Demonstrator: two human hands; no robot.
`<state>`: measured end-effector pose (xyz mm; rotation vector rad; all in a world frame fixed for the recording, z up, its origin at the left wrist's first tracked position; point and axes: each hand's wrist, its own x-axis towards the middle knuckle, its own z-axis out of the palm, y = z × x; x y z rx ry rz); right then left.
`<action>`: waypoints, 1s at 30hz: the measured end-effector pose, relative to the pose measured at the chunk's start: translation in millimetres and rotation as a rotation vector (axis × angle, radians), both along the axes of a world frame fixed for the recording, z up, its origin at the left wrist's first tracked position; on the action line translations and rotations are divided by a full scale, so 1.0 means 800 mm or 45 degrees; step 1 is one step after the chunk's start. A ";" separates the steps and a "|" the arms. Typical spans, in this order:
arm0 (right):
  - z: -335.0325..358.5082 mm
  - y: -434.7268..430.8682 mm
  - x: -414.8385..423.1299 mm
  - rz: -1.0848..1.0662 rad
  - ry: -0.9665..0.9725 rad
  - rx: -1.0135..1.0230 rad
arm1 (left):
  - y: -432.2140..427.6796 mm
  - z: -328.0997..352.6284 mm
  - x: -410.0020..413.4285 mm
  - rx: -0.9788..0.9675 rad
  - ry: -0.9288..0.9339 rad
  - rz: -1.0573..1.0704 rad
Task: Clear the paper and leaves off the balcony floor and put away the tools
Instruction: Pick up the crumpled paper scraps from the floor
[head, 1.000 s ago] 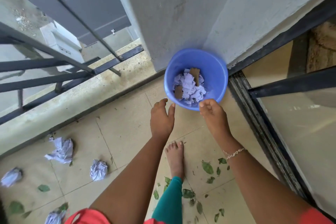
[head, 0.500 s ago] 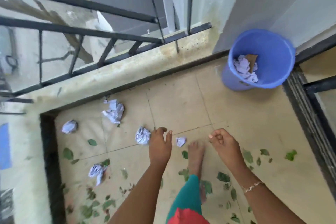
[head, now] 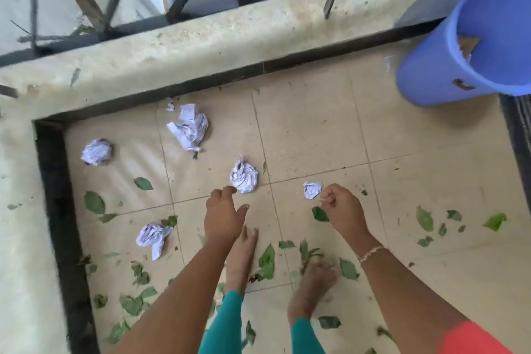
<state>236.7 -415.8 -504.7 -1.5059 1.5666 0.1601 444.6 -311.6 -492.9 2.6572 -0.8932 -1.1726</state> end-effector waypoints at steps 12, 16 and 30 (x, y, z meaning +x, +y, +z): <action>-0.238 0.015 0.037 0.157 0.414 -0.202 | -0.043 -0.217 0.039 0.120 -0.048 -0.514; -0.240 0.012 0.051 0.124 0.378 -0.230 | -0.026 -0.223 0.042 -0.049 -0.008 -0.337; -0.190 -0.052 0.439 1.091 -0.126 -0.431 | 0.052 -0.194 0.201 -0.410 0.015 0.550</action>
